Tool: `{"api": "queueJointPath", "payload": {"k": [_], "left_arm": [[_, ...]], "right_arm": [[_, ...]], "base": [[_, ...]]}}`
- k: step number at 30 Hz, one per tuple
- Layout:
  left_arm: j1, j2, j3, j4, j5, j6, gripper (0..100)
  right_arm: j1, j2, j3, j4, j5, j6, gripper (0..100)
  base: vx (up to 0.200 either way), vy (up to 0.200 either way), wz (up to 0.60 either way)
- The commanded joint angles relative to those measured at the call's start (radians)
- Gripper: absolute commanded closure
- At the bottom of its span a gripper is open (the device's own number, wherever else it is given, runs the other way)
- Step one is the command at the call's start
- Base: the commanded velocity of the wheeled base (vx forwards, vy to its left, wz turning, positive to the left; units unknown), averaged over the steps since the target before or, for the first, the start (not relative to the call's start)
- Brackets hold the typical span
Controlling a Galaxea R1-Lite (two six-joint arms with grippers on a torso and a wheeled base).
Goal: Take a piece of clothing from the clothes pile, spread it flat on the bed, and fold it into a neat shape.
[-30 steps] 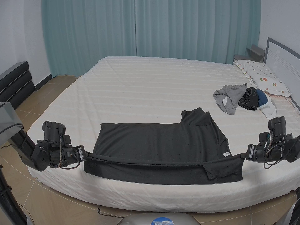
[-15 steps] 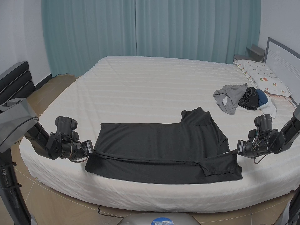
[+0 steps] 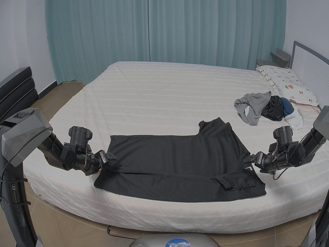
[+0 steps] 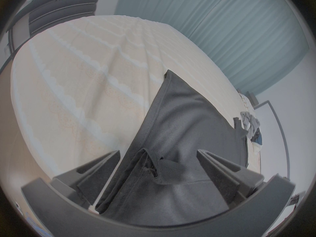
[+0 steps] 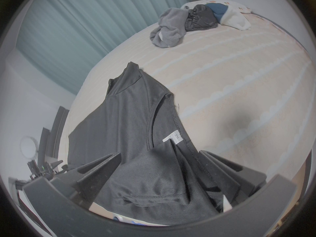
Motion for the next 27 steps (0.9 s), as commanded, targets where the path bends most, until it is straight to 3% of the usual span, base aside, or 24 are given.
{"api": "queueJointPath", "payload": {"k": [1,5,12,19,24,27], "left_arm": [[0.004,-0.003,-0.021,0.001,-0.001,-0.03,0],[0.035,-0.081,0.008,-0.004,-0.022,-0.058,0],[0.064,-0.181,0.074,-0.012,-0.047,-0.218,0],[0.064,-0.19,0.149,-0.012,-0.129,-0.233,0],[0.063,-0.185,0.157,-0.013,-0.136,-0.236,0],[0.063,-0.184,0.159,-0.013,-0.136,-0.233,0]], "right_arm": [[-0.006,-0.031,0.002,0.001,0.002,0.037,0],[-0.009,-0.094,0.057,-0.001,0.014,0.099,0],[-0.003,-0.206,0.179,-0.07,0.046,0.231,0],[0.002,-0.194,0.318,-0.257,0.054,0.262,0],[0.002,-0.169,0.384,-0.398,0.1,0.356,0],[0.0,-0.155,0.406,-0.458,0.115,0.369,0]], "base": [[0.0,0.0,0.0],[0.0,0.0,0.0],[0.0,0.0,0.0],[0.2,0.0,0.0],[0.2,0.0,0.0],[0.2,0.0,0.0]]}}
